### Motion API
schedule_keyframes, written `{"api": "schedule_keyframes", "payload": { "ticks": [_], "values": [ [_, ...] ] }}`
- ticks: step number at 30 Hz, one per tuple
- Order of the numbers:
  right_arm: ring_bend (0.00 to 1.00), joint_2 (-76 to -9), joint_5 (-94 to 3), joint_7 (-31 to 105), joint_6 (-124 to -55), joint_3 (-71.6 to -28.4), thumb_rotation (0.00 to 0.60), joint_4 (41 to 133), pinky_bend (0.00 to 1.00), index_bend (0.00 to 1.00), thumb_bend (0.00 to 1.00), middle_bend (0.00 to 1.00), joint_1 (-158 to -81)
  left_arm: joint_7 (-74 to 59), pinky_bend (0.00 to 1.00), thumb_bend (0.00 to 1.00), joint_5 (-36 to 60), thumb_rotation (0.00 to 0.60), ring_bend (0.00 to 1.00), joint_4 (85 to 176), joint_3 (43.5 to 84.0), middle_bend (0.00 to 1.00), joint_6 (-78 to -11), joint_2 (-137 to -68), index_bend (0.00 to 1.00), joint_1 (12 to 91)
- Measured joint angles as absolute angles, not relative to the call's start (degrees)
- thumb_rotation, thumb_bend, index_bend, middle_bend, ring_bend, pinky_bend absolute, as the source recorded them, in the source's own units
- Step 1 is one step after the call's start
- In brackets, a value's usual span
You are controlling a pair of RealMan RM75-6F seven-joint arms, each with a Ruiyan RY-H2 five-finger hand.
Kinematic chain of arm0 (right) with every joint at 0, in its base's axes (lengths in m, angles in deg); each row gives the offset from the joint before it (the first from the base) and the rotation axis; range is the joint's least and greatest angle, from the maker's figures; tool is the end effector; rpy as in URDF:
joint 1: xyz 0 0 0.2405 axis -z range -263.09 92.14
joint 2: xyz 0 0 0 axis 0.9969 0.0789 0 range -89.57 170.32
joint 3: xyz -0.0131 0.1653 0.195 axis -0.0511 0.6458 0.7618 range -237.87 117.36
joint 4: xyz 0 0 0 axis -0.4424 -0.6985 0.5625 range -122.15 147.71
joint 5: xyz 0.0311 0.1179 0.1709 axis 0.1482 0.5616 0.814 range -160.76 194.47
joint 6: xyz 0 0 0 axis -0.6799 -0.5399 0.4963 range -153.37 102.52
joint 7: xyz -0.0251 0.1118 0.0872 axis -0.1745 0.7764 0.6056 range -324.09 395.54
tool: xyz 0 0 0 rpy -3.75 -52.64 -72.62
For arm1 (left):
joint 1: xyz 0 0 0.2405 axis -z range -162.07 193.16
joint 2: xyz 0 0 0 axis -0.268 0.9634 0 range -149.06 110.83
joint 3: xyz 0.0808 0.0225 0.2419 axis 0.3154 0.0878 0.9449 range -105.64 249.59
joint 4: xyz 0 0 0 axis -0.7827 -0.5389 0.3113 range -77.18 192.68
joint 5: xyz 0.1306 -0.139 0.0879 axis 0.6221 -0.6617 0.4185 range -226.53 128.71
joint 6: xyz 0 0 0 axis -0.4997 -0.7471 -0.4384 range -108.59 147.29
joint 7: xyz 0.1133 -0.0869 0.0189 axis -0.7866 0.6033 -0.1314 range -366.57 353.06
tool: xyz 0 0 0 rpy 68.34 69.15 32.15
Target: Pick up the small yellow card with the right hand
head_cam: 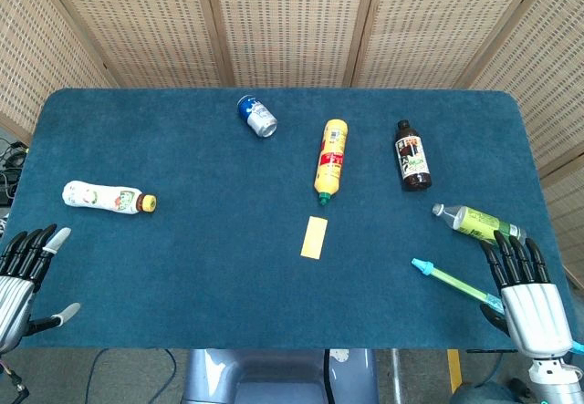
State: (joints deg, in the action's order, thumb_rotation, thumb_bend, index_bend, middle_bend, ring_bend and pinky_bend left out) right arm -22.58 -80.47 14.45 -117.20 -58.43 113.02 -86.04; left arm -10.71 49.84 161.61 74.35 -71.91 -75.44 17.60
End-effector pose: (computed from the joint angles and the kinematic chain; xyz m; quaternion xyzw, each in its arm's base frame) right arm -0.2662 -0.1517 0.1590 0.6512 -0.2560 0.3613 0.6164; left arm -0.2608 0.1435 0.1757 -0.6403 -0.3500 -0.4216 0.5383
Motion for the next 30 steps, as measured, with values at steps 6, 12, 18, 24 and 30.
{"api": "schedule_keyframes", "payload": {
  "ticks": [6, 12, 18, 24, 30],
  "values": [
    [0.00, -22.32, -80.58, 15.03, -116.49, -58.65, 0.600, 113.08, 0.00, 0.00, 0.00, 0.00, -86.31, -10.76, 0.00, 0.00, 49.99, 0.600, 0.00, 161.74, 74.36, 0.00, -71.89, -75.50, 0.00, 17.57],
    [0.00, -21.81, -80.59, 15.43, -112.51, -58.43, 0.600, 114.11, 0.00, 0.00, 0.00, 0.00, -88.66, -11.51, 0.00, 0.00, 50.20, 0.600, 0.00, 161.86, 74.37, 0.00, -71.89, -75.86, 0.00, 17.49],
    [0.00, -19.91, -79.06, 14.41, -103.15, -55.94, 0.600, 116.82, 0.00, 0.04, 0.00, 0.00, -95.26, -12.25, 0.00, 0.00, 49.13, 0.600, 0.00, 162.34, 73.84, 0.00, -70.97, -76.20, 0.00, 17.91],
    [0.00, -18.38, -74.56, 13.11, -89.74, -52.06, 0.600, 119.83, 0.00, 0.09, 0.00, 0.00, -104.77, -12.81, 0.00, 0.00, 46.07, 0.600, 0.00, 162.59, 72.73, 0.00, -68.52, -76.59, 0.00, 19.06],
    [0.00, -20.36, -66.93, 10.31, -75.82, -48.93, 0.600, 120.69, 0.00, 0.16, 0.00, 0.00, -115.67, -13.50, 0.00, 0.00, 42.07, 0.600, 0.00, 162.49, 71.50, 0.00, -65.11, -77.09, 0.00, 20.69]
  ]
}}
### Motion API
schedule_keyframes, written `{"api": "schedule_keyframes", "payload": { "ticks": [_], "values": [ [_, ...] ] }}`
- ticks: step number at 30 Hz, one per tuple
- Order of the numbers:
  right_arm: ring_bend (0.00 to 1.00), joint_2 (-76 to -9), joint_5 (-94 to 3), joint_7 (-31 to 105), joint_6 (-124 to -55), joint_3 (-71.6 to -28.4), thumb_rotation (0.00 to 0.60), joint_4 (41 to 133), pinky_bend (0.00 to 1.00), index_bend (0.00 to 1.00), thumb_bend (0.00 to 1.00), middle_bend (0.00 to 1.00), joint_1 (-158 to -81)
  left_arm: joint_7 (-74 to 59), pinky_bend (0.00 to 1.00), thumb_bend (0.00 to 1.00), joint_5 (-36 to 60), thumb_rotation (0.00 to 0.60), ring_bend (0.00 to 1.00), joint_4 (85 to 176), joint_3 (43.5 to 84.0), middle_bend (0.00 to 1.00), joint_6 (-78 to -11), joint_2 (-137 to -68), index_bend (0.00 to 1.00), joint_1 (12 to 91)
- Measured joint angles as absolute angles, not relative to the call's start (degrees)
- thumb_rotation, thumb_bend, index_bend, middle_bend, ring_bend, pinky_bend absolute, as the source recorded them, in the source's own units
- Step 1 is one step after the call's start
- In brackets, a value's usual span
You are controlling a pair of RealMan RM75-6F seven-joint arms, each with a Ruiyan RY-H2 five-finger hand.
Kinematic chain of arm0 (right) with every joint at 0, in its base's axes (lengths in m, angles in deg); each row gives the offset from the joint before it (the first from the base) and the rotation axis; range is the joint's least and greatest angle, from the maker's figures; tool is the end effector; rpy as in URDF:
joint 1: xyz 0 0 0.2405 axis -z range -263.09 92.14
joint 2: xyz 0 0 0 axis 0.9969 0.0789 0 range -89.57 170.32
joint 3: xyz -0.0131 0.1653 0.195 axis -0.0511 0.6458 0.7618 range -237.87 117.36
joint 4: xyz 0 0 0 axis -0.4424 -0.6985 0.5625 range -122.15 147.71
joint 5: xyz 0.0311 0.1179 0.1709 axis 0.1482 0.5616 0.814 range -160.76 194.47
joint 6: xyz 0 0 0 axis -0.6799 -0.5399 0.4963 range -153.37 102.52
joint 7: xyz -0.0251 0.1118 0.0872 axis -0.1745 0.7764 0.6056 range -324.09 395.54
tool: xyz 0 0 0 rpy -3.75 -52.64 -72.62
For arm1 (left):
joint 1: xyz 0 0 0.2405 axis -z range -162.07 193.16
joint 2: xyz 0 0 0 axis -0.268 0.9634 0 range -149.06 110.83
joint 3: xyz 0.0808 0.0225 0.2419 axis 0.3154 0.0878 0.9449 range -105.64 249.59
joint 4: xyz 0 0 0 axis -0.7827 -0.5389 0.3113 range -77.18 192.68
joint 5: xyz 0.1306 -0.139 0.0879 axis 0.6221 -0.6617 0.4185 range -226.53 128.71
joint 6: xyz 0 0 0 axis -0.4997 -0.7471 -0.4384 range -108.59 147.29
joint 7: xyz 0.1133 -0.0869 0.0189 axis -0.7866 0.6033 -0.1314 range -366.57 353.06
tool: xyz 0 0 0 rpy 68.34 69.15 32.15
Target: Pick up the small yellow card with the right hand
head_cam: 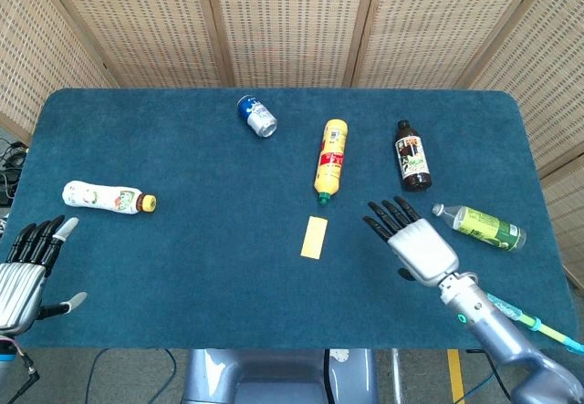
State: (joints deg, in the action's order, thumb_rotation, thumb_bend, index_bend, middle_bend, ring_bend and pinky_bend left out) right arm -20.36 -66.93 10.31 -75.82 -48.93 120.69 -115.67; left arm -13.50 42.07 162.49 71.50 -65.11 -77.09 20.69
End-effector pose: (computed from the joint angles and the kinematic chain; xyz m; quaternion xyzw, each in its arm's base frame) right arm -0.1598 -0.2843 0.0960 0.8256 -0.2274 0.3129 0.4108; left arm -0.2665 0.1697 0.1628 -0.6355 -0.3759 -0.3896 0.5505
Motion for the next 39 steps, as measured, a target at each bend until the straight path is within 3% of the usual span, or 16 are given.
{"api": "schedule_keyframes", "payload": {
  "ticks": [9, 20, 39],
  "values": [
    [0.00, -35.78, -52.45, 4.60, -67.08, -47.06, 0.600, 112.94, 0.00, 0.19, 0.00, 0.00, -128.49, -14.43, 0.00, 0.00, 38.03, 0.600, 0.00, 162.15, 70.13, 0.00, -62.42, -77.59, 0.00, 22.19],
    [0.00, -52.54, -36.81, -1.54, -66.13, -47.50, 0.600, 98.61, 0.00, 0.27, 0.01, 0.00, -139.22, -14.64, 0.00, 0.00, 33.90, 0.600, 0.00, 161.46, 68.94, 0.00, -59.88, -77.88, 0.00, 23.64],
    [0.00, -57.55, -35.59, -0.73, -68.96, -51.65, 0.600, 91.29, 0.00, 0.31, 0.11, 0.00, -142.24, -13.75, 0.00, 0.00, 33.31, 0.600, 0.00, 161.45, 69.01, 0.00, -59.81, -77.46, 0.00, 23.99]
  ]
}}
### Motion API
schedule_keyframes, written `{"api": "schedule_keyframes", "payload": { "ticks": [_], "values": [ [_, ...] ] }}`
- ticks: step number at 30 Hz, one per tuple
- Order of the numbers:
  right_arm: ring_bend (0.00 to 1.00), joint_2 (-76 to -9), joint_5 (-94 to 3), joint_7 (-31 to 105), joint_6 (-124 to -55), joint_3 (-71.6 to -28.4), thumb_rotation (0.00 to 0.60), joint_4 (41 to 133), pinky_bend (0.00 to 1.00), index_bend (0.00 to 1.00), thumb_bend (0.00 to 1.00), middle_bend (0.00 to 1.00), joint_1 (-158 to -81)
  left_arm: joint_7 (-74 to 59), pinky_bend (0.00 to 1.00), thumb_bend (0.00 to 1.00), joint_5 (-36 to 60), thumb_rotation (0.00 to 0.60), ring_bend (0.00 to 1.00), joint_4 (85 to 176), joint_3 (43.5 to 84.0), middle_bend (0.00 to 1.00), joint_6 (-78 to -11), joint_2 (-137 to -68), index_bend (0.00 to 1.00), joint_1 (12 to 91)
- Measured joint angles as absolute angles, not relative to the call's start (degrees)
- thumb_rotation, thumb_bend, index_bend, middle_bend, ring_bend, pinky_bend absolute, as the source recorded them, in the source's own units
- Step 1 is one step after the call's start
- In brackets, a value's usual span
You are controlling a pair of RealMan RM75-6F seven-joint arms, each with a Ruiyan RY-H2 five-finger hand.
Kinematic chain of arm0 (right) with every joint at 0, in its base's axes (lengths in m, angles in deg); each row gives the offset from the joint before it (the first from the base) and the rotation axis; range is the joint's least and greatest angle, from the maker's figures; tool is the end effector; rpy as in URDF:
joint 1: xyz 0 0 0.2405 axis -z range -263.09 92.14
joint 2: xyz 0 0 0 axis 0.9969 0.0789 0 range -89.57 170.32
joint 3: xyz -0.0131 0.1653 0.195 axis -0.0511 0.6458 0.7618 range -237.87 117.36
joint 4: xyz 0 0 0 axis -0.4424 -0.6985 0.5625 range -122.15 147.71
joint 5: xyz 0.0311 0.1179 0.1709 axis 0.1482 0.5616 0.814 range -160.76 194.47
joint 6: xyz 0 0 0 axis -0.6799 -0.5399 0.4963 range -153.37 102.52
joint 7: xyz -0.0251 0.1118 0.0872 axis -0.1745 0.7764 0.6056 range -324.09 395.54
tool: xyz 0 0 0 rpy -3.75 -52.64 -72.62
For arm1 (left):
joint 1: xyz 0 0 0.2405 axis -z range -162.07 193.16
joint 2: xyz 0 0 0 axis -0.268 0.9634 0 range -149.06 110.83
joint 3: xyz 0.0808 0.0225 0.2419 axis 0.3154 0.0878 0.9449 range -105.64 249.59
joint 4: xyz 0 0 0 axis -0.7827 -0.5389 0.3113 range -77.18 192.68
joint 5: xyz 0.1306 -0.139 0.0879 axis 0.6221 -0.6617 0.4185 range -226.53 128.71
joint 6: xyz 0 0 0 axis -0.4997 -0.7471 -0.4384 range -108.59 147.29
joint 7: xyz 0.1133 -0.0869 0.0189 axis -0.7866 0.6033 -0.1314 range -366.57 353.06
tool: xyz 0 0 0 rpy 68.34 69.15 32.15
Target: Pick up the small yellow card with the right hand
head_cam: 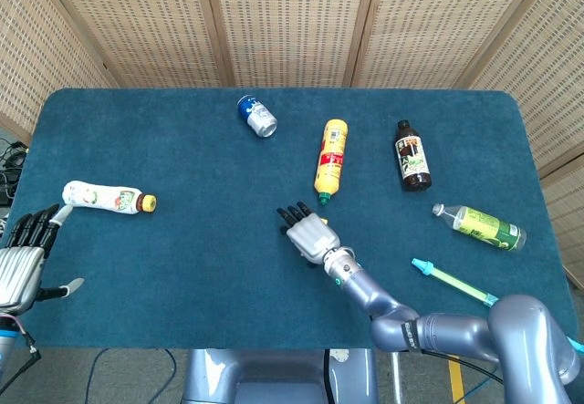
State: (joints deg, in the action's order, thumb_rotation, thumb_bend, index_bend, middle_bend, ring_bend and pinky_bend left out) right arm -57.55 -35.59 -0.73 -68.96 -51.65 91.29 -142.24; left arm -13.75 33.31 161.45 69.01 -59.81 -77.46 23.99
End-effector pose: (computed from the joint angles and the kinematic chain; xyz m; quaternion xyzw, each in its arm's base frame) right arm -0.0818 -0.3475 -0.0898 0.8512 -0.2832 0.2734 0.3470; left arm -0.2796 0.1953 0.1617 -0.6199 -0.4039 -0.3604 0.5680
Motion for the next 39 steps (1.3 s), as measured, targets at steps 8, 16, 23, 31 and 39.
{"api": "schedule_keyframes", "payload": {
  "ticks": [8, 16, 23, 31, 39],
  "values": [
    [0.00, -58.66, -35.78, 0.08, -69.18, -51.96, 0.600, 88.99, 0.00, 0.32, 0.14, 0.00, -143.00, -13.48, 0.00, 0.00, 33.07, 0.600, 0.00, 161.37, 69.05, 0.00, -59.72, -77.37, 0.00, 24.09],
    [0.00, -60.18, -35.37, 0.23, -69.21, -52.62, 0.600, 86.22, 0.00, 0.33, 0.18, 0.00, -143.37, -13.23, 0.00, 0.00, 32.88, 0.600, 0.00, 161.25, 69.02, 0.00, -59.62, -77.28, 0.00, 24.24],
    [0.00, -60.80, -36.34, 0.28, -70.64, -52.95, 0.600, 84.59, 0.00, 0.33, 0.42, 0.00, -143.29, -13.25, 0.00, 0.00, 32.57, 0.600, 0.00, 161.25, 69.02, 0.00, -59.37, -77.29, 0.00, 24.42],
    [0.00, -57.73, -40.20, -0.81, -76.05, -53.54, 0.600, 87.67, 0.00, 0.33, 0.52, 0.00, -141.81, -13.41, 0.00, 0.00, 33.25, 0.600, 0.00, 161.54, 69.34, 0.00, -59.53, -77.27, 0.00, 24.43],
    [0.00, -53.09, -44.78, 1.71, -79.46, -54.33, 0.600, 95.89, 0.00, 0.31, 0.42, 0.00, -138.74, -13.28, 0.00, 0.00, 34.47, 0.600, 0.00, 161.99, 69.79, 0.00, -60.42, -77.05, 0.00, 24.07]
  ]
}}
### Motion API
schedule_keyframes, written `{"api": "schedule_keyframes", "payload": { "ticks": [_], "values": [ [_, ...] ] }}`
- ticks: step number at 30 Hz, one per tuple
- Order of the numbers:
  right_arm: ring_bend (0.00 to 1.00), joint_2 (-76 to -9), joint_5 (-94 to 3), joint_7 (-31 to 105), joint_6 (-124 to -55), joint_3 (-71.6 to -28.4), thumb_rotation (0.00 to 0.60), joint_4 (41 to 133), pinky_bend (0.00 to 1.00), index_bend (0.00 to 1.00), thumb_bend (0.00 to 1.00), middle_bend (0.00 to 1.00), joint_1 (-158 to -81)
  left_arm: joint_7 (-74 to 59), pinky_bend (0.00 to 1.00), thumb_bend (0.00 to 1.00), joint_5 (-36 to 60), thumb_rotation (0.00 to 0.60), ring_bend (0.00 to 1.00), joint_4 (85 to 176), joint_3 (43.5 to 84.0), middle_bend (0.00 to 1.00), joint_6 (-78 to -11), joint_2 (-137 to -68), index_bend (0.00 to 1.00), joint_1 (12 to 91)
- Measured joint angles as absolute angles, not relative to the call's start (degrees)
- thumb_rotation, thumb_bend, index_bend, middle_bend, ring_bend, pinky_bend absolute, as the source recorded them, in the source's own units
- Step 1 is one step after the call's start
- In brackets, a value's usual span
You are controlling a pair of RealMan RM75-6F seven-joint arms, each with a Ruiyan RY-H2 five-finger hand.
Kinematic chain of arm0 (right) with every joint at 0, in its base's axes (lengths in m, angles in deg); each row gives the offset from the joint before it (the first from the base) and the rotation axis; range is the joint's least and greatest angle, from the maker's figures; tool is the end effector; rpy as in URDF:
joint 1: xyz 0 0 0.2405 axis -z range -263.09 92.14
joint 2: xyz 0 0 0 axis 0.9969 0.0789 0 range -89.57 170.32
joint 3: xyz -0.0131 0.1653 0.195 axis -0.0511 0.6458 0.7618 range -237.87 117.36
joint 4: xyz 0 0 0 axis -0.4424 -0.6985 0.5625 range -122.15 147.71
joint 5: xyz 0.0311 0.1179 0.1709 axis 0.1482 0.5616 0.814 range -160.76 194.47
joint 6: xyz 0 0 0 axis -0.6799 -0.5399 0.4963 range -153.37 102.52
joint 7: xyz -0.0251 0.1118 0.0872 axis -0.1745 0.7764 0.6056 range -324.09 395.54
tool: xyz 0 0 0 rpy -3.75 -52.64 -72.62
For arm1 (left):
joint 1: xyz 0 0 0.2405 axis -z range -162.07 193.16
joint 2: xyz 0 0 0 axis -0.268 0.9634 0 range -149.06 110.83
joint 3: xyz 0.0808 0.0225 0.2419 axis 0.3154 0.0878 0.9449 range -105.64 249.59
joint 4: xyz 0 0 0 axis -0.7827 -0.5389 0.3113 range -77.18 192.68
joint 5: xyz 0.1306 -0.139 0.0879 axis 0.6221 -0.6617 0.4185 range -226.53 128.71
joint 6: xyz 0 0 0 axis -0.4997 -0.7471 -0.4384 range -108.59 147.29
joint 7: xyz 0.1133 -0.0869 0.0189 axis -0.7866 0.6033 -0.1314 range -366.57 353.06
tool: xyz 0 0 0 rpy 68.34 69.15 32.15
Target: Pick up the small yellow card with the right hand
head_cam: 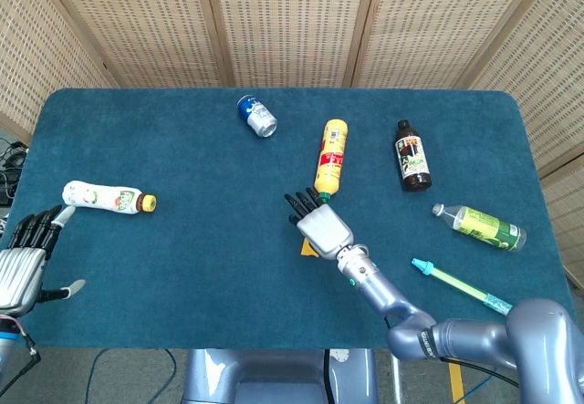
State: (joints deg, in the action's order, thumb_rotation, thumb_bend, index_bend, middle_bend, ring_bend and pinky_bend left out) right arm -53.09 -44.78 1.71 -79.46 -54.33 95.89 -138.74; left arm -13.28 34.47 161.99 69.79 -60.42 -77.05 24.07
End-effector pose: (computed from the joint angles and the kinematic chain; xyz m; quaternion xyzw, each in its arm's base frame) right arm -0.0914 -0.3424 -0.0535 0.8298 -0.2343 0.3257 0.3878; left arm -0.2762 0.1926 0.1619 -0.6241 -0.4023 -0.3657 0.5612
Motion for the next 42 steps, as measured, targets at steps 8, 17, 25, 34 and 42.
{"api": "schedule_keyframes", "payload": {
  "ticks": [8, 17, 25, 34, 42],
  "values": [
    [0.00, -54.85, -43.58, 1.50, -78.69, -55.08, 0.600, 95.56, 0.00, 0.33, 0.39, 0.00, -137.78, -12.80, 0.00, 0.00, 35.05, 0.600, 0.00, 162.09, 69.97, 0.00, -61.01, -76.76, 0.00, 23.82],
    [0.00, -59.64, -42.42, 1.66, -77.41, -54.60, 0.600, 90.59, 0.00, 0.35, 0.39, 0.00, -137.78, -12.40, 0.00, 0.00, 34.92, 0.600, 0.00, 161.89, 69.93, 0.00, -61.05, -76.67, 0.00, 23.79],
    [0.00, -61.44, -41.71, 1.69, -76.88, -53.86, 0.600, 87.80, 0.00, 0.35, 0.39, 0.00, -137.62, -12.55, 0.00, 0.00, 34.75, 0.600, 0.00, 161.84, 69.94, 0.00, -60.81, -76.73, 0.00, 23.89],
    [0.00, -62.73, -42.06, 1.48, -77.28, -53.50, 0.600, 85.76, 0.00, 0.36, 0.40, 0.00, -137.15, -12.78, 0.00, 0.00, 34.81, 0.600, 0.00, 161.89, 70.00, 0.00, -60.87, -76.85, 0.00, 23.88],
    [0.00, -63.22, -43.33, 1.48, -78.39, -52.86, 0.600, 84.59, 0.00, 0.38, 0.48, 0.00, -136.77, -12.70, 0.00, 0.00, 34.73, 0.600, 0.00, 161.88, 69.96, 0.00, -60.78, -76.83, 0.00, 23.94]
  ]
}}
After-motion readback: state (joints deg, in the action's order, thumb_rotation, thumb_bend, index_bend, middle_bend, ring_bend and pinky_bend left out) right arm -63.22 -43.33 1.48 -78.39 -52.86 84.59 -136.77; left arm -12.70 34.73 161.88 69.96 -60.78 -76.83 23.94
